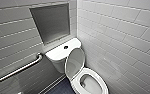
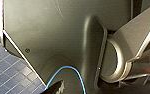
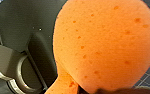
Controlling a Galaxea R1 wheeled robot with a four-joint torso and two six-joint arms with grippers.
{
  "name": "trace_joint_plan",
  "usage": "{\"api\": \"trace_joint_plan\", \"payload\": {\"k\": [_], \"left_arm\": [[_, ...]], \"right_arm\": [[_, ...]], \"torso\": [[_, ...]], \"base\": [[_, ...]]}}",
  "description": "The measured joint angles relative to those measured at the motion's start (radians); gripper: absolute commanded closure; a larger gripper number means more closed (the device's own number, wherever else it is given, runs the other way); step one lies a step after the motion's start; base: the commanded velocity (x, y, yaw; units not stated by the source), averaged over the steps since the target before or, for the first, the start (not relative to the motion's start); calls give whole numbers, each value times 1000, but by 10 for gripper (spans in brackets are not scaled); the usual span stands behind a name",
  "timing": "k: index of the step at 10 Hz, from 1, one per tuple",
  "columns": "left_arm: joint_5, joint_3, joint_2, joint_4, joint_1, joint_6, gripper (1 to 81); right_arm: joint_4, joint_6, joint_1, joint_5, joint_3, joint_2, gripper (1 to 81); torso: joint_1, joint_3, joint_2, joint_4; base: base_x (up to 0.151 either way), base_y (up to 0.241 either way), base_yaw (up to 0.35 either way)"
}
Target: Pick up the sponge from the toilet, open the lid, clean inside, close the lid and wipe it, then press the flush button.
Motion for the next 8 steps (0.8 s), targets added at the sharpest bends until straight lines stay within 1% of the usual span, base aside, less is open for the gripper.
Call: {"api": "trace_joint_plan", "payload": {"k": [2,3,4,5,7,8], "left_arm": [[7,129,-62,-1,-16,9,10],[12,199,-94,-2,-32,11,10],[14,263,-129,-2,-53,15,10],[16,324,-168,-2,-74,16,10],[33,454,-249,-2,-127,16,10],[56,508,-280,-3,-167,16,10]], "right_arm": [[0,0,3,3,123,-76,811],[0,-3,3,20,160,-118,811],[0,-5,-3,57,172,-145,811],[2,-4,-6,87,179,-151,811],[2,-4,-5,88,219,-148,811],[2,-5,-5,89,250,-162,811]], "torso": [[0,0,0,0],[0,0,0,0],[0,0,0,0],[0,0,0,0],[0,0,0,0],[0,0,0,0]], "base": [[0,0,0],[0,0,0],[0,0,0],[0,0,0],[0,0,0],[0,0,0]]}}
